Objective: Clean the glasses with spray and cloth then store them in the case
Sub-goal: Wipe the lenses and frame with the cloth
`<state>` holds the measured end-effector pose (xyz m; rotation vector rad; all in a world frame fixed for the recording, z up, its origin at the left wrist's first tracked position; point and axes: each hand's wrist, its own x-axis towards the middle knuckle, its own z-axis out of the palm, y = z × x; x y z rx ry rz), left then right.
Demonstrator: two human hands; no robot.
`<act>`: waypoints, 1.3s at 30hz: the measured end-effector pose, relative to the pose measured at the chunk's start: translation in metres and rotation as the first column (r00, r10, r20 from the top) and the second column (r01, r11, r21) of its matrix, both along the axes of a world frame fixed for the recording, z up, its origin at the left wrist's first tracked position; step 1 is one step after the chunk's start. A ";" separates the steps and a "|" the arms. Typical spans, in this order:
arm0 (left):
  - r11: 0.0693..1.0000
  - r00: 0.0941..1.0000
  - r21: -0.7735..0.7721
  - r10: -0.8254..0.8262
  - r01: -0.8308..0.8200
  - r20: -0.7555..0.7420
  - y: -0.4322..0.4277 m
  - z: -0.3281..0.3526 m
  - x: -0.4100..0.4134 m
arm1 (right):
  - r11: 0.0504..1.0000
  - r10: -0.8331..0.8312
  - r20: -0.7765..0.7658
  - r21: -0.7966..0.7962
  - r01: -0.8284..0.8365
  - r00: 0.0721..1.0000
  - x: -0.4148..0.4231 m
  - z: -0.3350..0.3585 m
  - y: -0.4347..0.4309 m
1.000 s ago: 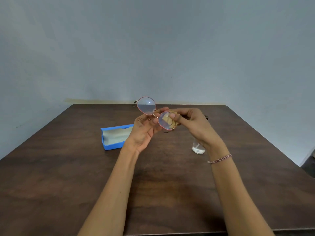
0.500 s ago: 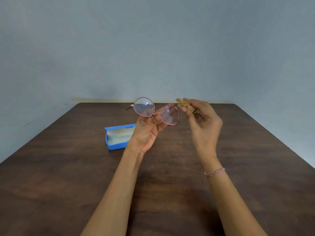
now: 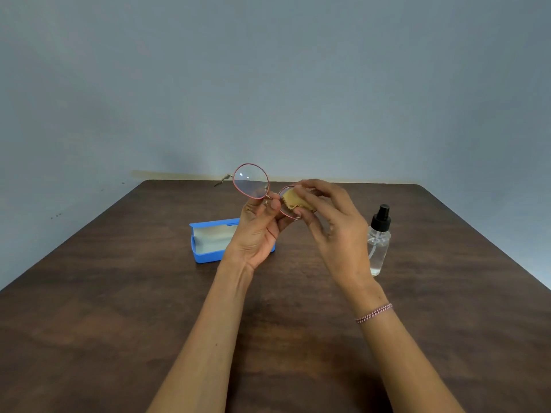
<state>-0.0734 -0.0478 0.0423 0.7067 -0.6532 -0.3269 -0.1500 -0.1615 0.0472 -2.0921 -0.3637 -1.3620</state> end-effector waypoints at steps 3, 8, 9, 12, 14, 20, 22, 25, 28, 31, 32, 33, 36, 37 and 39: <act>0.999 0.999 -0.022 -0.033 0.033 0.018 0.000 -0.001 -0.001 | 1.000 -0.003 0.026 -0.012 0.003 1.000 0.000 -0.001 0.004; 0.999 0.997 -0.005 -0.038 0.038 0.070 0.000 0.000 -0.001 | 0.992 0.086 0.058 -0.095 -0.080 0.995 -0.003 0.001 0.005; 0.999 0.996 0.004 -0.035 0.035 0.079 0.000 0.000 -0.001 | 0.990 0.095 0.055 -0.111 -0.088 0.994 -0.004 0.002 0.004; 1.000 0.998 0.011 -0.027 0.027 0.064 -0.001 0.000 0.000 | 0.994 0.062 0.050 -0.097 -0.057 0.997 -0.003 0.002 0.001; 1.000 0.999 0.012 -0.015 0.015 0.032 -0.002 0.000 0.001 | 0.998 0.007 0.042 -0.066 -0.005 0.999 -0.001 0.001 -0.001; 0.999 1.000 0.049 0.001 -0.001 -0.004 -0.003 0.000 0.000 | 0.996 -0.021 0.027 -0.090 0.023 0.999 -0.001 0.000 0.006; 0.999 1.000 0.035 0.000 0.000 -0.011 -0.002 0.000 0.000 | 0.997 -0.009 0.026 -0.080 0.011 1.000 -0.002 0.000 0.010; 1.000 1.000 0.026 -0.014 0.014 0.008 -0.002 0.000 -0.001 | 0.997 -0.030 0.053 -0.074 0.034 0.998 -0.001 -0.001 0.010; 0.999 1.000 0.043 -0.015 0.015 0.009 -0.003 0.000 -0.001 | 0.997 -0.070 0.056 -0.019 0.072 0.996 0.000 -0.002 0.006; 0.999 1.000 0.041 -0.009 0.008 0.021 -0.003 0.001 -0.002 | 0.996 -0.084 0.034 0.035 0.083 0.996 -0.001 -0.001 0.007; 0.999 1.000 0.039 -0.001 0.000 0.024 -0.003 0.001 -0.002 | 0.997 -0.077 0.036 0.035 0.076 0.996 -0.001 -0.001 0.008; 0.999 1.000 0.038 0.007 -0.008 0.025 -0.003 0.001 -0.002 | 0.998 -0.064 0.040 0.030 0.063 0.997 -0.001 -0.001 0.009; 0.999 1.000 0.037 0.003 -0.004 0.027 -0.001 0.000 0.001 | 0.999 -0.037 0.066 0.000 0.037 0.997 0.000 -0.002 0.012; 0.999 0.999 0.035 -0.013 0.012 0.039 0.000 -0.001 0.002 | 0.999 -0.028 0.075 -0.013 0.029 0.997 -0.001 -0.002 0.013; 0.998 0.996 0.033 -0.049 0.047 0.080 0.003 -0.001 0.004 | 0.999 -0.001 0.084 -0.044 0.004 0.996 -0.002 -0.002 0.014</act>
